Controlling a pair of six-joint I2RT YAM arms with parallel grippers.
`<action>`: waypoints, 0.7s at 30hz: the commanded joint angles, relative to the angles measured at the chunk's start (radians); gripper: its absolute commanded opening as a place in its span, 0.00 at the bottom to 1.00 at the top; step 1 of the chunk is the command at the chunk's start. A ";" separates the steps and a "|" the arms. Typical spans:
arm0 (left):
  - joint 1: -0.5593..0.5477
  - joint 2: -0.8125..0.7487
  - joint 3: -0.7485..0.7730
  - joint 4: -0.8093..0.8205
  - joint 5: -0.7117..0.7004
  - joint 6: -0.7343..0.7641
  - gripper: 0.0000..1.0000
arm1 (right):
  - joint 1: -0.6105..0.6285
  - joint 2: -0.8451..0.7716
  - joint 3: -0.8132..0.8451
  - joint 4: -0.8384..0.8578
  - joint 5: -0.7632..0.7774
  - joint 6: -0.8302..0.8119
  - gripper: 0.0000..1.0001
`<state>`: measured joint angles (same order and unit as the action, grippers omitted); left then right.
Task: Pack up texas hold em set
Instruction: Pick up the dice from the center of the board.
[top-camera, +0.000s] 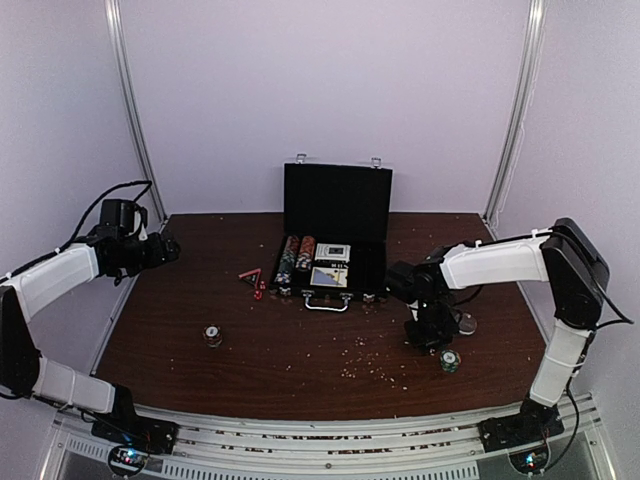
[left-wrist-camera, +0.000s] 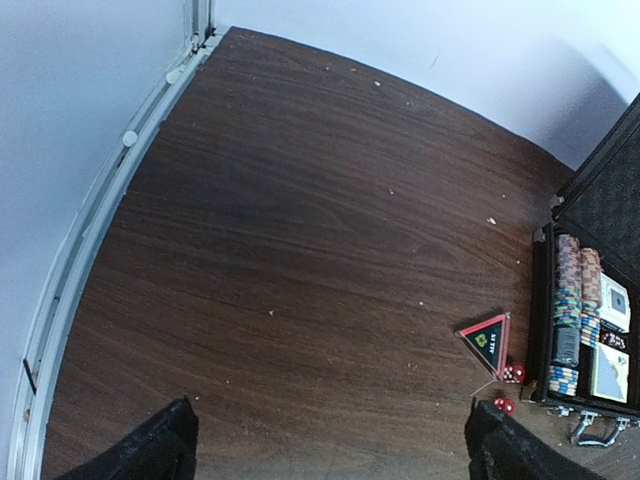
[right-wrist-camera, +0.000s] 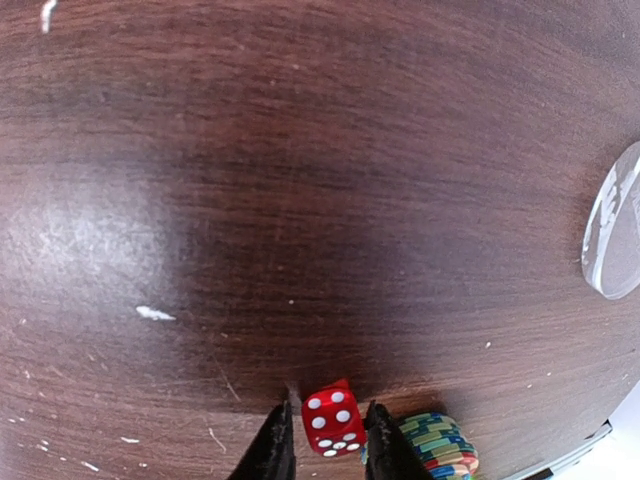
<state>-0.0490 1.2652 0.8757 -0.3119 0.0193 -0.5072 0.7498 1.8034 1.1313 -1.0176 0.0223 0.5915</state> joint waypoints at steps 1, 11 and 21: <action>-0.006 0.014 0.038 0.034 0.010 0.002 0.96 | 0.001 0.010 -0.021 0.011 0.009 0.003 0.23; -0.006 0.060 0.085 0.035 0.028 0.009 0.96 | 0.002 0.010 -0.014 0.054 -0.015 0.022 0.07; -0.006 0.084 0.151 -0.005 0.038 0.034 0.96 | -0.001 0.075 0.097 0.092 -0.021 0.010 0.00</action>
<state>-0.0490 1.3483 0.9768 -0.3164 0.0452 -0.5026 0.7494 1.8355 1.1675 -0.9756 0.0067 0.6014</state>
